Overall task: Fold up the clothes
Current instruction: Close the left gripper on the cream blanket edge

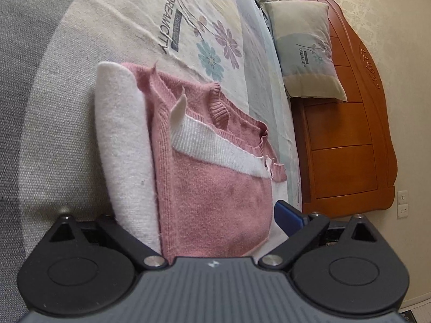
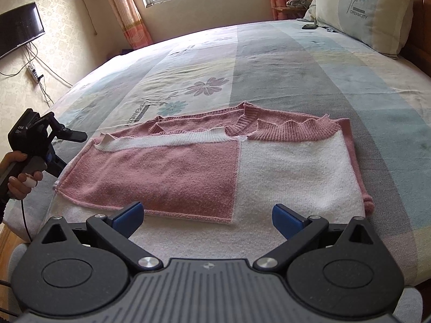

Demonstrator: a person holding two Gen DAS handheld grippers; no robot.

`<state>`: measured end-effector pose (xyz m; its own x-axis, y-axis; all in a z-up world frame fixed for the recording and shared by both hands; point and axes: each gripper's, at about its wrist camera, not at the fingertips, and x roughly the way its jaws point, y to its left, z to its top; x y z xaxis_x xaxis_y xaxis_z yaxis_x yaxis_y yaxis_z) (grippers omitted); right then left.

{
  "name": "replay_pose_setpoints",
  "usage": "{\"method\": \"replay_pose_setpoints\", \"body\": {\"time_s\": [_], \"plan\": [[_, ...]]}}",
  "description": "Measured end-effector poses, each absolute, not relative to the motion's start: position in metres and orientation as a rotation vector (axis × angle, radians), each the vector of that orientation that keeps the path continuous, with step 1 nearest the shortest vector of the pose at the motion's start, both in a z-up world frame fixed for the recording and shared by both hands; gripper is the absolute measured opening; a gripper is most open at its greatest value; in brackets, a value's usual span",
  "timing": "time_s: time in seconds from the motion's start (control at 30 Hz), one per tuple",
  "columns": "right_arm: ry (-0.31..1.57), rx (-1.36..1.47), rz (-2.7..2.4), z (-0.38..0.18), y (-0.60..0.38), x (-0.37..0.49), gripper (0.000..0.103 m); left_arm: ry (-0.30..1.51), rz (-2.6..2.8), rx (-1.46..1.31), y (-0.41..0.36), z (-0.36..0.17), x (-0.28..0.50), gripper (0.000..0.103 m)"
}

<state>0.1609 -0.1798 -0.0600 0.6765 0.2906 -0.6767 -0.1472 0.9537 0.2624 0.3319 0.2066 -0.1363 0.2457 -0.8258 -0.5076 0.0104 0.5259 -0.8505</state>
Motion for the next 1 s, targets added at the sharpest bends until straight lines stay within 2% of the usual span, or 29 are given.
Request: {"method": "replay_pose_setpoints", "body": {"time_s": [0.03, 0.1, 0.13, 0.37, 0.5, 1.0], "plan": [[0.799, 0.197, 0.243, -0.062, -0.18, 0.161, 0.103, 1.192, -0.658, -0.862, 0.212, -0.139, 0.33, 0.074], [0.816, 0.205, 0.239, -0.067, -0.181, 0.162, 0.103, 1.195, -0.618, -0.892, 0.222, -0.148, 0.326, 0.031], [0.82, 0.205, 0.24, -0.068, -0.181, 0.162, 0.103, 1.199, -0.6, -0.911, 0.227, -0.153, 0.324, 0.021], [0.813, 0.223, 0.239, -0.069, -0.185, 0.164, 0.103, 1.229, -0.631, -0.836, 0.214, -0.15, 0.337, 0.03], [0.818, 0.22, 0.253, -0.07, -0.18, 0.166, 0.103, 1.248, -0.629, -0.808, 0.212, -0.149, 0.342, 0.024], [0.752, 0.365, 0.391, -0.058, -0.127, 0.223, 0.103, 1.166, -0.59, -0.664, 0.202, -0.134, 0.327, 0.024]]}}
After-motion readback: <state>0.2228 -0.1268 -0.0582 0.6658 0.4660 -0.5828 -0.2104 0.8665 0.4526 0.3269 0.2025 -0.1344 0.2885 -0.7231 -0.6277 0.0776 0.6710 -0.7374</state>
